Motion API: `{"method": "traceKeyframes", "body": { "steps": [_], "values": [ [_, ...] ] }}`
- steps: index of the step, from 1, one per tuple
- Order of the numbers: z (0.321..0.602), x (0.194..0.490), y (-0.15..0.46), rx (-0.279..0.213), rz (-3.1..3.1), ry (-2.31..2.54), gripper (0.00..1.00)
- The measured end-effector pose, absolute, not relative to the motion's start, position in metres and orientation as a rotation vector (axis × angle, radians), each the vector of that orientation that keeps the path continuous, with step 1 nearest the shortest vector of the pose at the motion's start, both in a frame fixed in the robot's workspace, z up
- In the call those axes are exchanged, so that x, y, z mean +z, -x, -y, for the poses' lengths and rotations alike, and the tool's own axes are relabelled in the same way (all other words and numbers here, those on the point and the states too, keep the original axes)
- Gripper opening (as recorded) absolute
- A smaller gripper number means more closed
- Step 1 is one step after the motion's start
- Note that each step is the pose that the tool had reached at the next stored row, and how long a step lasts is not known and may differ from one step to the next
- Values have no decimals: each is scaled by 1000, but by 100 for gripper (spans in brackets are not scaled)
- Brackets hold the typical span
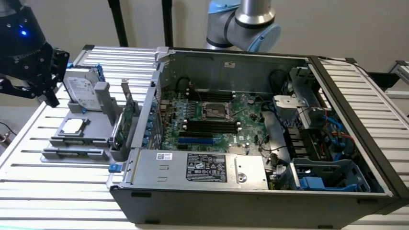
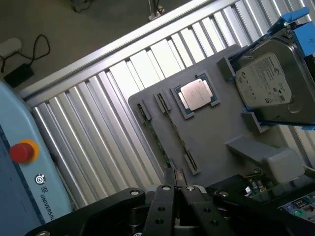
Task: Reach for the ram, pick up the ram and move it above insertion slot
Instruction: 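Pick up the ram and move it above insertion slot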
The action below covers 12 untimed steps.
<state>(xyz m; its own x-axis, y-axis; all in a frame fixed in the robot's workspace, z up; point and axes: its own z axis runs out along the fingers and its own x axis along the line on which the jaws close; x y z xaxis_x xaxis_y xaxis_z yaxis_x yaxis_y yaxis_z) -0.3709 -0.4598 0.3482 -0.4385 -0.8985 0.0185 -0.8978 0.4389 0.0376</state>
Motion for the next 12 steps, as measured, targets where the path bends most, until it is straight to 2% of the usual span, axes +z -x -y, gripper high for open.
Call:
{"method": "traceKeyframes", "body": {
  "steps": [12],
  "values": [
    [460, 347, 371, -26, 2440, -1922, 10]
  ]
}}
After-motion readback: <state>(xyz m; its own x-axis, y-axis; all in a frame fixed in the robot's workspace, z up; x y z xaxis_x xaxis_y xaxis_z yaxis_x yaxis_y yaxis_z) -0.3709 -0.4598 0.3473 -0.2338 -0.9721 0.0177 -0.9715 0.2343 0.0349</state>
